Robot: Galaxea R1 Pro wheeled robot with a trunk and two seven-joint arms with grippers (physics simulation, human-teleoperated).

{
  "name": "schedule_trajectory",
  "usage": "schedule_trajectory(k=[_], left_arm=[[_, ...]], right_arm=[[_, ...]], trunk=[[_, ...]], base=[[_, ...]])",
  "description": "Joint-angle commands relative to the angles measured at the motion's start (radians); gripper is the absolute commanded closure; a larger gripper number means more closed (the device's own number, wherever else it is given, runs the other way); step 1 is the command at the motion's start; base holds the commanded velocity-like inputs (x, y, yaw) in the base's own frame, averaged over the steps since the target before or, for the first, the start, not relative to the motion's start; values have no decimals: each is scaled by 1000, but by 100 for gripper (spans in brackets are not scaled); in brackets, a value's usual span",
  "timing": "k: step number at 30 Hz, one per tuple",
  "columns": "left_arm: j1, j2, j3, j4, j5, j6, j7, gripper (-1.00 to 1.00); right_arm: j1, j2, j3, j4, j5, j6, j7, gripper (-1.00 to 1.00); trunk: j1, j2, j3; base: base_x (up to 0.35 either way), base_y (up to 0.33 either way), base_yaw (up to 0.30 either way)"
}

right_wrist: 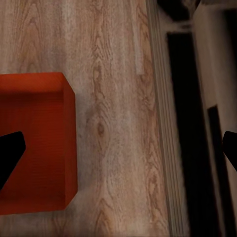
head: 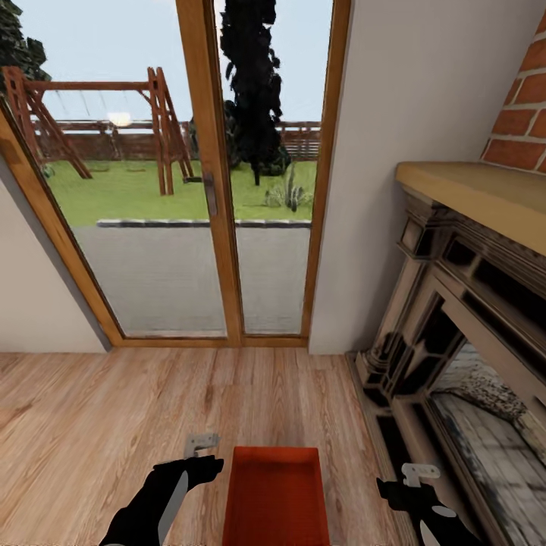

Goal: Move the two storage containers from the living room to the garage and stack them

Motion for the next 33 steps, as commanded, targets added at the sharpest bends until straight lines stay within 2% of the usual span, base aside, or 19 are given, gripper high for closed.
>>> schedule_trajectory(k=[1, 25, 33], left_arm=[[-1, -1, 4, -2, 3, 6, 0, -100], [-1, -3, 2, 3, 3, 8, 3, -100], [-1, -3, 2, 4, 3, 8, 3, -100]], right_arm=[[-1, 0, -1, 0, -9, 0, 5, -100], [-1, 0, -1, 0, -8, 0, 6, -100], [-1, 14, -1, 1, -9, 3, 6, -100]], trunk=[[0, -2, -3], [0, -2, -42], [0, -2, -55]], base=[[0, 0, 0], [0, 0, 0], [0, 0, 0]])
